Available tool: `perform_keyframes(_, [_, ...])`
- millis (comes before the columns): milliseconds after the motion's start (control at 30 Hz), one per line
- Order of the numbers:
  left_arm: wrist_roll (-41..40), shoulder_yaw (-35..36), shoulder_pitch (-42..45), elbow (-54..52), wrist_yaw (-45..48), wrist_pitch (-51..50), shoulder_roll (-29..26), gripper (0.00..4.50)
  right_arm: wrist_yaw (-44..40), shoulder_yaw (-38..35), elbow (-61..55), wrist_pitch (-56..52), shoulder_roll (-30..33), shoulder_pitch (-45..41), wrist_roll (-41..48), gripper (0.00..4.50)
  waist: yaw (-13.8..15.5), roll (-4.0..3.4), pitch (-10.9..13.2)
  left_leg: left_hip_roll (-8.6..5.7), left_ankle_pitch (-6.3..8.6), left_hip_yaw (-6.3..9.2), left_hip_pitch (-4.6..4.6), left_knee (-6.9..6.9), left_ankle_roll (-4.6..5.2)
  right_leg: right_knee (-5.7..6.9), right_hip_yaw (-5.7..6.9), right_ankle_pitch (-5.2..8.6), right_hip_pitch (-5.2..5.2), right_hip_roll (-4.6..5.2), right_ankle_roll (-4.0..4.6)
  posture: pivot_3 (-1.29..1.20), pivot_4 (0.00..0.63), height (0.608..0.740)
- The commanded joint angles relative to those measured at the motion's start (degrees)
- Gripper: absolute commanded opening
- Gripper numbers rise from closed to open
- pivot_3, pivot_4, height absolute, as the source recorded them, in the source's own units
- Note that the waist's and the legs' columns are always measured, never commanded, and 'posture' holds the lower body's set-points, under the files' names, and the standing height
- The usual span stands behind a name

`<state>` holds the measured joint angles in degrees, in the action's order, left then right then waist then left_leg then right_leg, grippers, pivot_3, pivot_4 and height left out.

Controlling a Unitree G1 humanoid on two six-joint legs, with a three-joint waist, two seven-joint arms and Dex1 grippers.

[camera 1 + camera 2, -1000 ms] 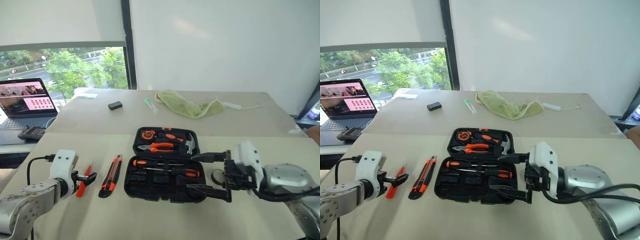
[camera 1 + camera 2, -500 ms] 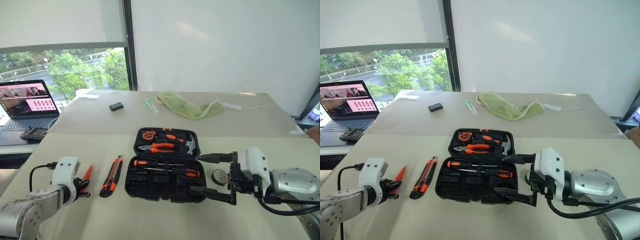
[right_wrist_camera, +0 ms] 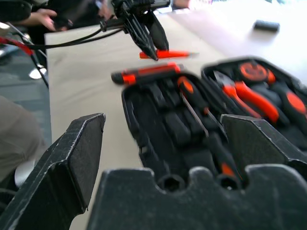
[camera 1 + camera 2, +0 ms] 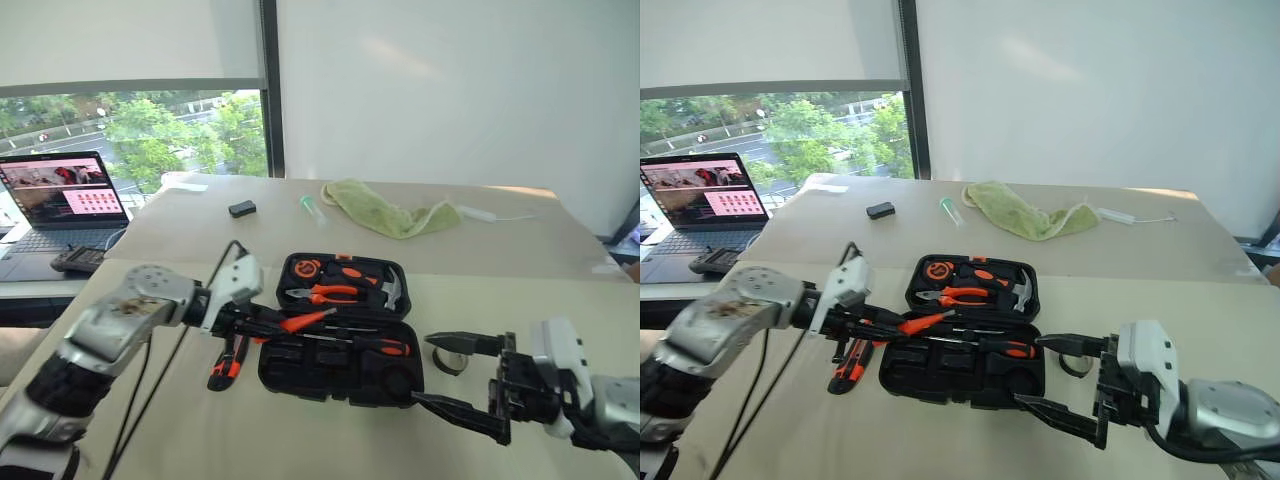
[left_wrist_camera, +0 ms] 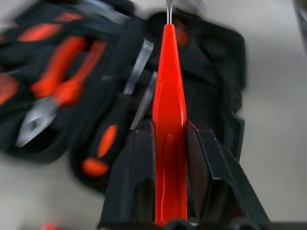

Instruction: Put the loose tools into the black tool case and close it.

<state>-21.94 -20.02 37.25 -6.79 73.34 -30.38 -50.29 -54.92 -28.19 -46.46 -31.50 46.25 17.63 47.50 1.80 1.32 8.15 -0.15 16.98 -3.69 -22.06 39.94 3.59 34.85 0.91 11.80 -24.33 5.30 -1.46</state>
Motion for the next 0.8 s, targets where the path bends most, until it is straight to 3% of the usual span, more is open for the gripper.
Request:
perform_keyframes(33, [10.07, -6.83, 5.08, 7.76, 4.46, 9.17, 2.81, 0.48, 0.28, -5.82, -3.73, 1.46, -0.73, 4.33, 1.35, 4.5, -0.08, 0.05, 0.03, 0.01, 0.02, 0.0, -0.01, 0.04, 0.03, 0.02, -0.01, -0.01, -0.01, -0.02, -0.09, 0.0, 0.15, 0.74])
perform_keyframes(433, [19.7, -10.19, 7.73, 12.44, 5.92, 12.13, 8.76, 0.48, 3.65, -10.15, -8.46, 2.77, -3.68, 12.57, 2.32, 4.5, -0.52, 0.12, 0.07, 0.06, 0.12, 0.05, 0.01, 0.41, 0.2, 0.18, -0.09, -0.04, 0.09, 0.0, -0.45, 0.0, 0.15, 0.74])
perform_keyframes(800, [22.36, -10.97, 6.92, 8.05, 3.58, 0.72, 12.52, 0.48, 4.08, -10.12, -7.9, 3.2, -3.16, 12.57, 2.23, 4.5, -0.31, 0.1, 0.06, 0.06, 0.14, 0.06, 0.0, 0.51, 0.25, 0.2, -0.1, -0.05, 0.13, -0.01, -0.52, 0.0, 0.15, 0.74])
